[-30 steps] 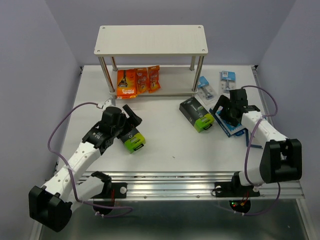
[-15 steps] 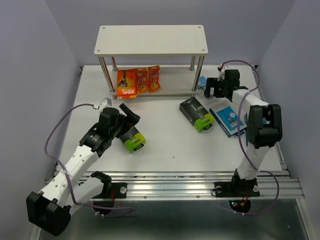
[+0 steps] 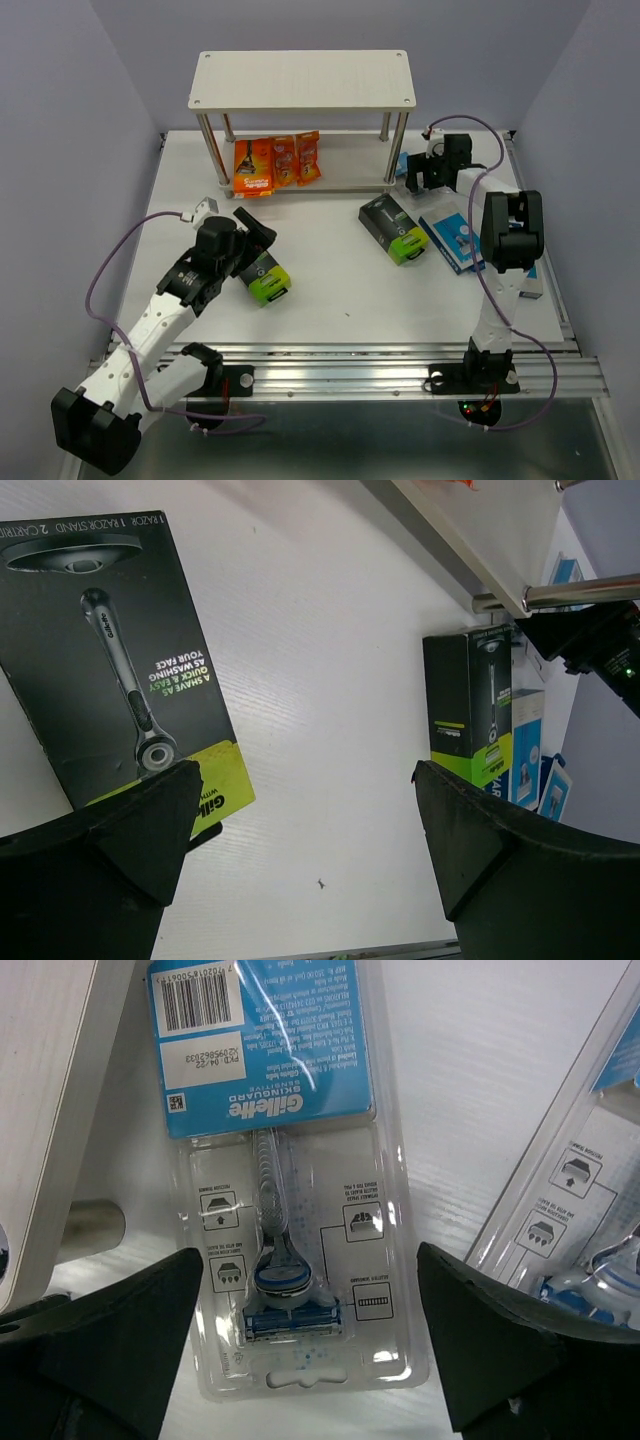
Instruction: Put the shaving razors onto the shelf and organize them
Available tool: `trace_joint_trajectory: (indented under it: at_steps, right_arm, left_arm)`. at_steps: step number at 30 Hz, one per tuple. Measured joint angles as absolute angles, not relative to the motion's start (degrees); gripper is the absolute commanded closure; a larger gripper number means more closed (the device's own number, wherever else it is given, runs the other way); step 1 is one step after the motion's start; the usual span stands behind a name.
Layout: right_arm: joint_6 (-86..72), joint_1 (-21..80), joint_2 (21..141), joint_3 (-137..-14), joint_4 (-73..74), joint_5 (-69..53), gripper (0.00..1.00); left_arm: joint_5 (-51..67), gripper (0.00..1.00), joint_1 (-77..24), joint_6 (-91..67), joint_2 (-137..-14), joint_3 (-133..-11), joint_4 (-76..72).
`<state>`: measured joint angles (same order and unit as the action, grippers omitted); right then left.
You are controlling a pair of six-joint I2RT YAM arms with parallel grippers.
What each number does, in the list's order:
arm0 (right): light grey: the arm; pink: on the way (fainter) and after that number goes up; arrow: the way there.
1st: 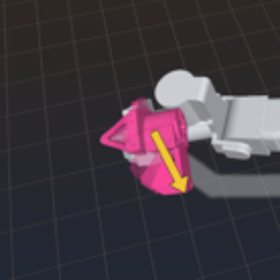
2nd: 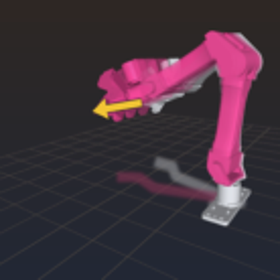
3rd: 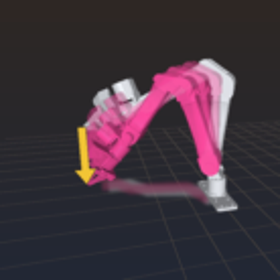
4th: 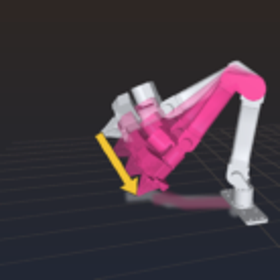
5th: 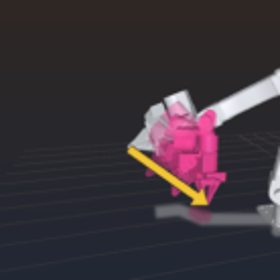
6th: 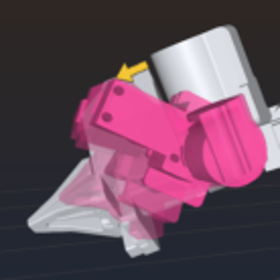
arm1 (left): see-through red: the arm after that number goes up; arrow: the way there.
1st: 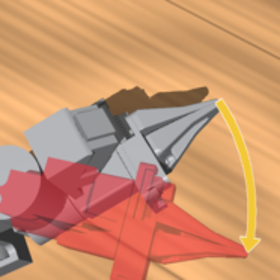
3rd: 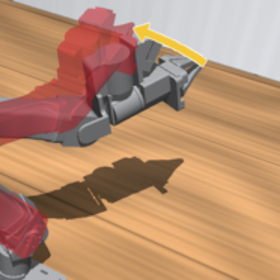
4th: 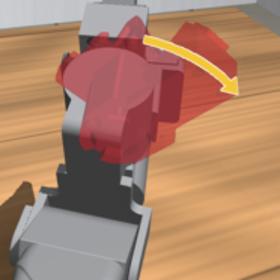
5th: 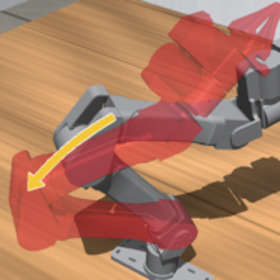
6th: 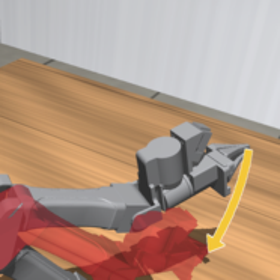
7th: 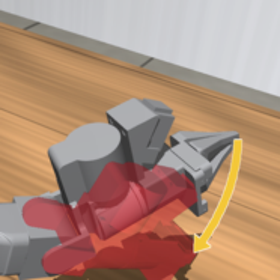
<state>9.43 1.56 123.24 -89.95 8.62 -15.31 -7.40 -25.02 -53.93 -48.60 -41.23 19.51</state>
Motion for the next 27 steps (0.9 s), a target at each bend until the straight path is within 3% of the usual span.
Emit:
trace_joint_trajectory:
  at_steps: [15, 25, 27]
  right_arm:
    - [11.8, 2.0, 128.4, -94.4, 8.6, -14.7, 0.28]
    - [8.4, 2.7, 129.0, -96.6, 7.6, -10.8, 0.72]
    - [8.0, 3.0, 129.0, -96.6, 7.4, -9.9, 0.75]
  left_arm:
    - [-7.9, 0.01, -25.0, -55.5, -49.3, -41.2, 19.7]
    - [-8.9, 0.01, -25.0, -56.2, -47.3, -40.8, 20.9]
    - [-9.0, 0.01, -25.0, -56.4, -46.8, -40.7, 21.0]
